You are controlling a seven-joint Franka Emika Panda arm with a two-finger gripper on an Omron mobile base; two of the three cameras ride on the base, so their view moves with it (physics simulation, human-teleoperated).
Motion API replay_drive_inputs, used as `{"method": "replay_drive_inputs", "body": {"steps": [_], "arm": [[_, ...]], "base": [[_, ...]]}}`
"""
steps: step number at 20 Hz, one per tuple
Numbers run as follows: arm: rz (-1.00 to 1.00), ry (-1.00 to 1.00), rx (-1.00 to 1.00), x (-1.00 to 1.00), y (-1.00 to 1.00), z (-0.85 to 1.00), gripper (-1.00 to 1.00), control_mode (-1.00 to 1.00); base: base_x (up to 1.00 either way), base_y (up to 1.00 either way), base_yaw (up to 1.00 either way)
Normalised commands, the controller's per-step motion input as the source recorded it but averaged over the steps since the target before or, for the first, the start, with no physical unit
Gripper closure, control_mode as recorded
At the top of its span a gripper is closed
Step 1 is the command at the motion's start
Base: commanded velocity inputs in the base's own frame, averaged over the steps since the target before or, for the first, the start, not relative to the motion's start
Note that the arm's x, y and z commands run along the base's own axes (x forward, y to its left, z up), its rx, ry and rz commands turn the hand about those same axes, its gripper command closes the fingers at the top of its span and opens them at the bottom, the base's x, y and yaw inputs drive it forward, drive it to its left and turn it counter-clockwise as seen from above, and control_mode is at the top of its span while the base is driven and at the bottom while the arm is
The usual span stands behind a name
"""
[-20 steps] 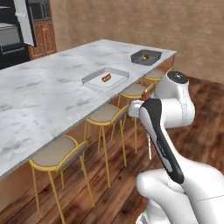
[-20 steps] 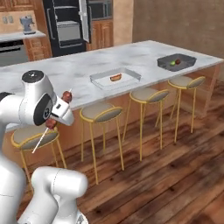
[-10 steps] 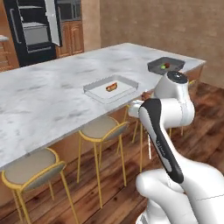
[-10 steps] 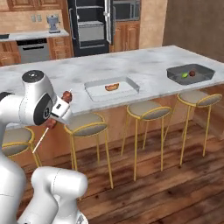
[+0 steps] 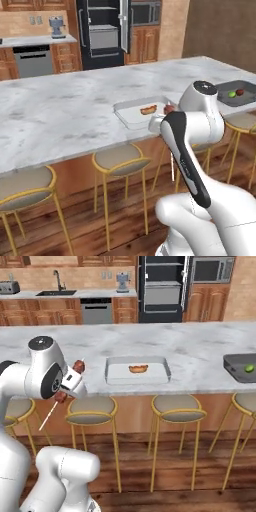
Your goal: Place the cold items (kiwi and apple) from the fridge in one tupperware on the dining counter. Place the warm items (kebab skewer and hot dog) in the stove area in another tupperware.
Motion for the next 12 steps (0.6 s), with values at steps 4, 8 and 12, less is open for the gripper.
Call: {"method": "replay_drive_inputs", "body": {"steps": [4,8,12], "arm": [[0.0,0.0,0.0,0.0,0.0,0.0,1.0,1.0],[0.0,0.0,0.0,0.0,0.0,0.0,1.0,1.0],[0.0,0.0,0.0,0.0,0.0,0.0,1.0,1.0]], "base": [[0.6,-0.79,0.42],[0.67,-0.63,0.3],[0.7,-0.56,0.17]]}}
